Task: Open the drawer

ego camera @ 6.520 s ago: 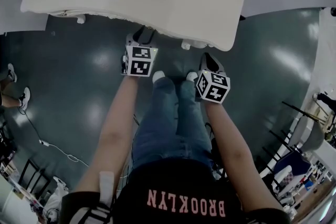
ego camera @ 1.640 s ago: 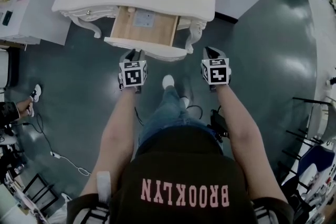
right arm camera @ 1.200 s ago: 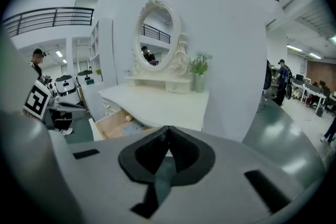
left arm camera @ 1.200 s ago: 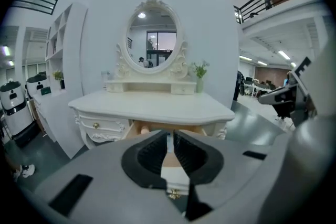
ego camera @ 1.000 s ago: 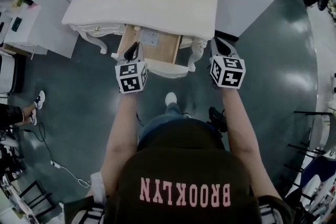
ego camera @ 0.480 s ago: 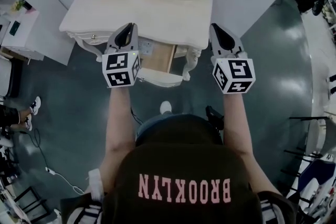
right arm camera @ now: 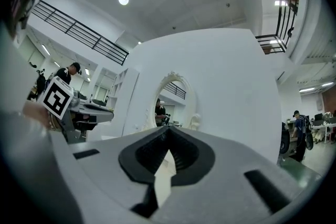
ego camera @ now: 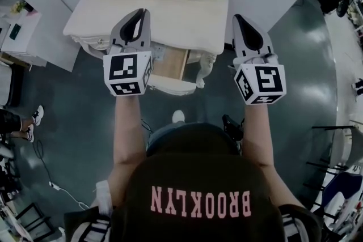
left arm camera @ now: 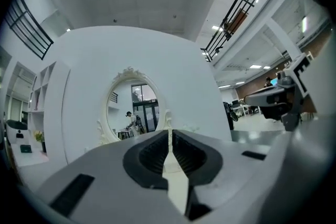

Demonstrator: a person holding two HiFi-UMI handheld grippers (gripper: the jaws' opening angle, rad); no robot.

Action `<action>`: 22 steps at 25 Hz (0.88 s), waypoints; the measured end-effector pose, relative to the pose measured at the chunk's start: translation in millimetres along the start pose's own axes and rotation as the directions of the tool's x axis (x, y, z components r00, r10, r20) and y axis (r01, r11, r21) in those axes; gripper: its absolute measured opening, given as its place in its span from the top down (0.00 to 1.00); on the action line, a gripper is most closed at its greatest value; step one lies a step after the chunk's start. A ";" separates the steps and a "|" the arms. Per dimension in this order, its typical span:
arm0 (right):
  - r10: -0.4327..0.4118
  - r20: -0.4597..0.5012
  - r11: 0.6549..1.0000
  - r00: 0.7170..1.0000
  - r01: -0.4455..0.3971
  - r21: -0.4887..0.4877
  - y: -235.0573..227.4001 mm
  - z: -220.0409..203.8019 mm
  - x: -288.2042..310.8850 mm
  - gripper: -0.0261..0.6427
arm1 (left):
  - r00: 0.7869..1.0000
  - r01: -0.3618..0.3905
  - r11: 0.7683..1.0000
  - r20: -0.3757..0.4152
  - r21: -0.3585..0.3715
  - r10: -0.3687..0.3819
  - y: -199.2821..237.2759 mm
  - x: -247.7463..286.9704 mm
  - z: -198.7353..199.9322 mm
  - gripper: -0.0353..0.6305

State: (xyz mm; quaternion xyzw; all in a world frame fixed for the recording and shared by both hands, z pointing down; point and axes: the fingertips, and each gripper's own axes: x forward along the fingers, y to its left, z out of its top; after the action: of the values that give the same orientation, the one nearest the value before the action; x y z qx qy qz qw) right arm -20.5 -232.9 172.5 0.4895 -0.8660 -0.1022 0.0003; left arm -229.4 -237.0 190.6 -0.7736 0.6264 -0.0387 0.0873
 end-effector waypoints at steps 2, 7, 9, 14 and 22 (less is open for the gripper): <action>0.001 0.001 1.000 1.000 -0.001 0.001 0.3 0.7 0.5 0.97 | 1.000 0.000 1.000 0.010 0.011 0.000 -1.4 -0.8 5.1 0.91; -0.029 -0.021 1.000 0.999 0.029 0.006 -5.6 -4.9 -0.3 0.97 | 0.999 -0.011 1.000 0.035 0.016 0.010 3.9 -7.5 15.7 0.91; -0.040 -0.031 0.999 0.999 0.040 0.006 -9.0 -7.8 -2.0 0.97 | 0.999 -0.019 1.000 0.046 0.015 0.018 7.6 -10.9 19.0 0.91; -0.041 -0.048 0.999 0.998 0.041 0.001 -7.8 -8.6 -3.3 0.97 | 0.998 -0.031 0.999 0.053 0.015 0.030 16.2 -16.3 24.3 0.91; -0.023 -0.059 1.000 0.998 0.022 -0.012 -3.2 -13.3 -5.2 0.97 | 0.999 -0.029 0.999 0.046 0.025 0.028 13.1 -18.5 20.9 0.91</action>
State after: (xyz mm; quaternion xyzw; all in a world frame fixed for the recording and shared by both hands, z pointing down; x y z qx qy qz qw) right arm -13.7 -232.4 185.5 0.5019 -0.8595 -0.0928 0.0275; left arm -242.4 -219.7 168.6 -0.7641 0.6347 -0.0280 0.1121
